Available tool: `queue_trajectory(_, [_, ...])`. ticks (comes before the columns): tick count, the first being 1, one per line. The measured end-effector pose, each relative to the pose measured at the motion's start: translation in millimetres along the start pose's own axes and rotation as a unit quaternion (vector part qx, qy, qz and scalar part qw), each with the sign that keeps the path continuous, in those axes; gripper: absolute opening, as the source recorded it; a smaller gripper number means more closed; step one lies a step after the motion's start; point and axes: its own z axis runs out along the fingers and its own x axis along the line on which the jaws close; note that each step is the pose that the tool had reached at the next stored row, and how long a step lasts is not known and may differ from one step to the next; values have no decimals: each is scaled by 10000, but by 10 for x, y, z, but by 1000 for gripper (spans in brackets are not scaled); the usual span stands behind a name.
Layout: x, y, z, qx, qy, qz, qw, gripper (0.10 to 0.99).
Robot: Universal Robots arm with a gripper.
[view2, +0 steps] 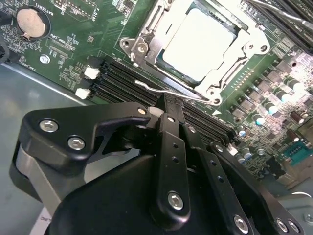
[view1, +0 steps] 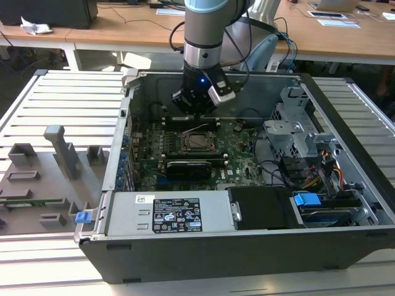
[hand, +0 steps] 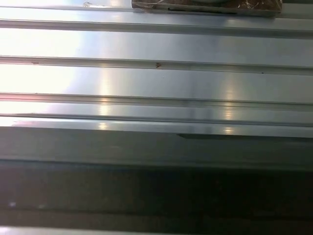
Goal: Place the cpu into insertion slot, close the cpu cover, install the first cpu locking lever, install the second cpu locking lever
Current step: 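Install the first cpu locking lever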
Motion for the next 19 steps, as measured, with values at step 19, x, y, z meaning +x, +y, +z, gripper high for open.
queue_trajectory(19, [-181,-11,162,5,3,0,10000,110])
